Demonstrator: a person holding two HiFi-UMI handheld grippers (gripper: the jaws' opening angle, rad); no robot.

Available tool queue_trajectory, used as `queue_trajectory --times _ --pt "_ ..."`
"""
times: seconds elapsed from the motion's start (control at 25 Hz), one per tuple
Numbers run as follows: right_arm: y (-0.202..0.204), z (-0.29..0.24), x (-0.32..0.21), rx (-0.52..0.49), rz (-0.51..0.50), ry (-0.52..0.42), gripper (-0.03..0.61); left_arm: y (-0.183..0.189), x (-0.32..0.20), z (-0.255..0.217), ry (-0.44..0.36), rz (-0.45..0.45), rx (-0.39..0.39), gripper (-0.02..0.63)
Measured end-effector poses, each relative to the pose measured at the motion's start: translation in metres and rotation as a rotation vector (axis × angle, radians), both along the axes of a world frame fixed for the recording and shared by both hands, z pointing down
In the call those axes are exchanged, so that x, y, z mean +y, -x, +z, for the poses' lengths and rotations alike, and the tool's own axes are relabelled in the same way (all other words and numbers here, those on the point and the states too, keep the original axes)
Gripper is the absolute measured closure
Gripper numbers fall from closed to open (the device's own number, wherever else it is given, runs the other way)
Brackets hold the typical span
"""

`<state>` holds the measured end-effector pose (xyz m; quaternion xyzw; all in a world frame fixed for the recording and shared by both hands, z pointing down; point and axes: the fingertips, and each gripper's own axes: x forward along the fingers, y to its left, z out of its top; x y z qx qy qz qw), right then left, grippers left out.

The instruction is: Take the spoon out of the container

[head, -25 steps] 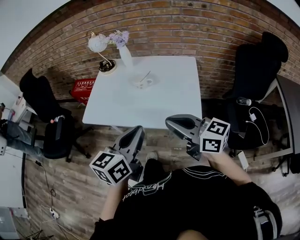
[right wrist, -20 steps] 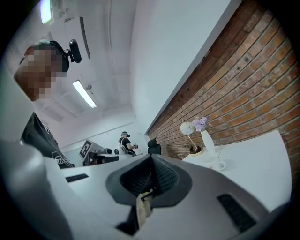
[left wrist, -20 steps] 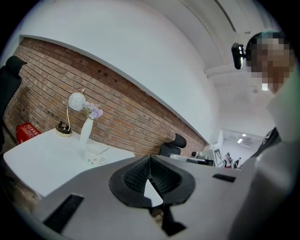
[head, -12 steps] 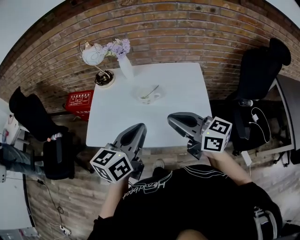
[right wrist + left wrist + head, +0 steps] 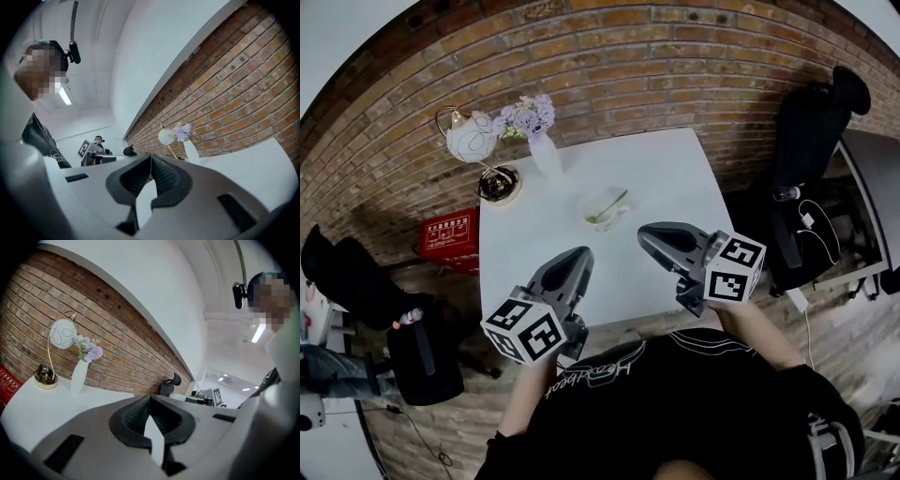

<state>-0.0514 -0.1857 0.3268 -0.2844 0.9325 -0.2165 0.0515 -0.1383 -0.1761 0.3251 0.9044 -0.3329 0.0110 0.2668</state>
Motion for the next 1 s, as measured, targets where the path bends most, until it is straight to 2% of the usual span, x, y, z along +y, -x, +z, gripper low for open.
queue_trajectory --times 0.2,0.56,0.6,0.68,0.84,1.0 --pt "0.004 0.01 -0.021 0.021 0.059 0.013 0.58 0.01 -0.023 0.009 0.018 0.038 0.0 0.607" --pt "-0.009 0.036 -0.049 0.035 0.141 0.037 0.577 0.012 -0.05 0.036 0.062 0.052 -0.007 0.607" --pt "-0.011 0.039 -0.053 0.031 0.146 0.041 0.569 0.011 -0.052 0.04 0.069 0.053 -0.007 0.607" --pt "-0.014 0.045 -0.061 0.023 0.154 0.057 0.505 0.008 -0.056 0.046 0.081 0.057 -0.011 0.607" --pt "-0.018 0.061 -0.078 0.032 0.162 0.071 0.454 0.006 -0.068 0.058 0.114 0.054 -0.02 0.607" --pt "-0.023 0.076 -0.101 0.082 0.18 0.055 0.399 0.007 -0.084 0.069 0.139 0.043 -0.026 0.607"
